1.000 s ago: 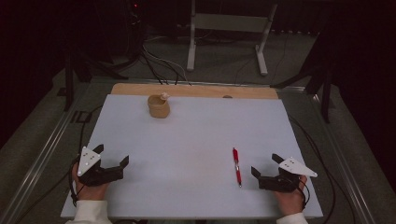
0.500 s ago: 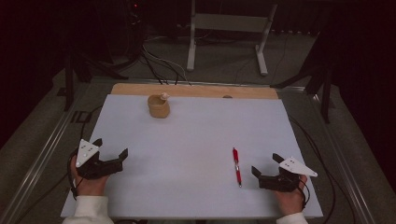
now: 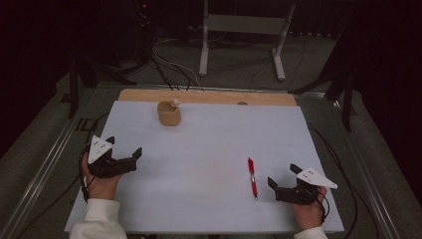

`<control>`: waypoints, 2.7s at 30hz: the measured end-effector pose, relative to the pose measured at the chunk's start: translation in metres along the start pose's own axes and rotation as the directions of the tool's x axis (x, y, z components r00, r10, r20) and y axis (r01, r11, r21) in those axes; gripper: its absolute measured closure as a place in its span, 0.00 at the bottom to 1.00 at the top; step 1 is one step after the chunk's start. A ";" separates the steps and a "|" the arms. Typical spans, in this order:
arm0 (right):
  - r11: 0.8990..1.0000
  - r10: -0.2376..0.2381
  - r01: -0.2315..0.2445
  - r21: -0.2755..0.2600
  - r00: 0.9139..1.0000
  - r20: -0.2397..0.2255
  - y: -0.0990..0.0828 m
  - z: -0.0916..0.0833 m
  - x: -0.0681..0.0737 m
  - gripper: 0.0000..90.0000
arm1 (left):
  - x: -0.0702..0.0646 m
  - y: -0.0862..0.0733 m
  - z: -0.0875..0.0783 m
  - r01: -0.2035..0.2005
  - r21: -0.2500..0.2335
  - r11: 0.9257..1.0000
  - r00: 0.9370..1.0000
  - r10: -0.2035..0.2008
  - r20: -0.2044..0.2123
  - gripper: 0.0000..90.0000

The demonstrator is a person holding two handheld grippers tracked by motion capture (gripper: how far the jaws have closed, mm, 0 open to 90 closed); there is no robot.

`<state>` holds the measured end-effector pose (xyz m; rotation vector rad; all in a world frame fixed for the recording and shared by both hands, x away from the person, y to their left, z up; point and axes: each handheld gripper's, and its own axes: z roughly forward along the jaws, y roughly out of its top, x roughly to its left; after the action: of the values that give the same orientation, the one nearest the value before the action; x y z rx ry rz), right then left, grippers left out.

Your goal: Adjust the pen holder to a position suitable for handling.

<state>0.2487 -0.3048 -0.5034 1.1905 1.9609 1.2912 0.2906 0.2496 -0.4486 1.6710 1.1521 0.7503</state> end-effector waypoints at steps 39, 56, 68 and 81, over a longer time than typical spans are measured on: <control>1.000 0.012 -0.012 -0.013 1.000 0.006 0.000 0.000 -0.002 0.00 | -0.001 0.040 0.084 0.010 0.034 0.999 0.999 -0.009 -0.031 0.01; 1.000 0.016 -0.016 -0.015 1.000 0.003 0.000 0.001 -0.003 0.00 | -0.005 0.048 0.120 0.006 0.066 0.998 0.999 -0.004 -0.037 0.01; 1.000 0.018 -0.018 -0.016 1.000 0.002 0.000 0.002 -0.003 0.00 | -0.008 0.052 0.139 0.011 0.071 0.997 1.000 -0.010 -0.022 0.01; 1.000 0.022 -0.022 -0.013 1.000 0.001 0.000 0.002 -0.004 0.00 | -0.020 0.053 0.166 0.000 0.114 0.994 1.000 -0.002 0.019 0.01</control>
<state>0.2525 -0.3072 -0.5048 1.2094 1.9405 1.3126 0.4446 0.1664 -0.4610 1.7681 1.2012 0.6779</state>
